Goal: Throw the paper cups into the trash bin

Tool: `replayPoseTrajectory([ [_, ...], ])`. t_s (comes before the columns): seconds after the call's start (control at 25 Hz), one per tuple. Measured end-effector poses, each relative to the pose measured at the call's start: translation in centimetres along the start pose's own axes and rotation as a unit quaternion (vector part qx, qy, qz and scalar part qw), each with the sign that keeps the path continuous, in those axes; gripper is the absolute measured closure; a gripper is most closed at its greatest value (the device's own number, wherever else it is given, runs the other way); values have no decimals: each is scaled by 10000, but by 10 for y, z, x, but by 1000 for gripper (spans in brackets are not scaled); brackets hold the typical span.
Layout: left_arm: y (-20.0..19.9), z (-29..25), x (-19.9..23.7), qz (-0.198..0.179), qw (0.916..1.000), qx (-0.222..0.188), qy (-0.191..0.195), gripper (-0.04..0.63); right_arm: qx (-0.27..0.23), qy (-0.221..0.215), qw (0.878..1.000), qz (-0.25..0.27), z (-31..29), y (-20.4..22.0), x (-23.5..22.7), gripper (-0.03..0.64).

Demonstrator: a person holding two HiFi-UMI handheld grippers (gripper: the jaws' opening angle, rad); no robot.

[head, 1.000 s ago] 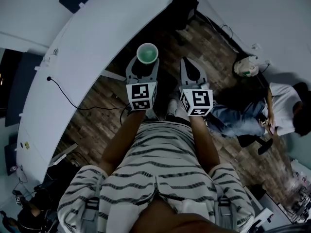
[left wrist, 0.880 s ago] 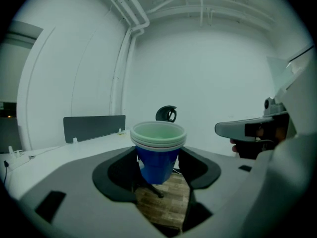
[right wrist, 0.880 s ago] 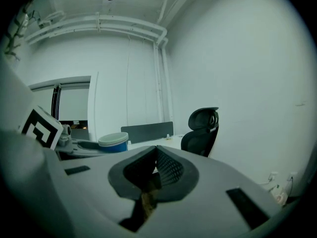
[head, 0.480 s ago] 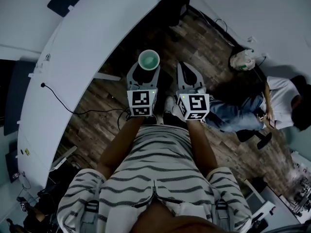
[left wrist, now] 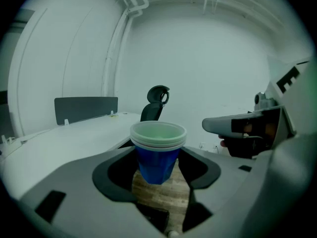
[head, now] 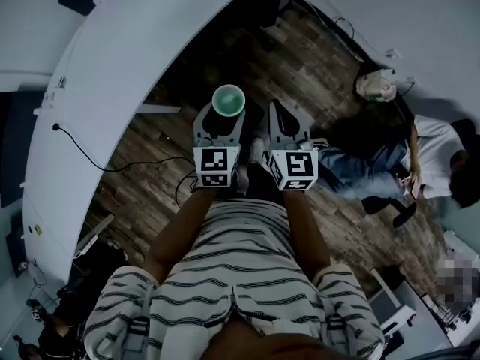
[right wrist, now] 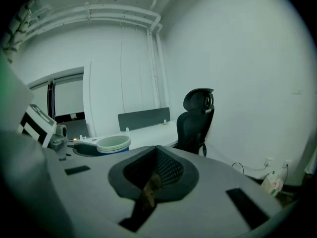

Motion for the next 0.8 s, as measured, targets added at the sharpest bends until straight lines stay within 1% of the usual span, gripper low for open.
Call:
replayPoseTrajectory([
  [0.4,45,-10,-5,112,9989,445,34,316,475,-10,9988,-130,-12,46,-3,600],
  [0.8,99,-29,-8,267,9955,912,26,316,906,40,9955,-288,-18,100,-14,600],
])
Point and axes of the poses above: the fingertips, and each gripper's own axes: z backward along the fingers, x to its left, y out of its underside, the point moved 3 cm from there along z, backward along the fingers, and after that the axes turned 5 degrees about -z, right-handed, at the moved point
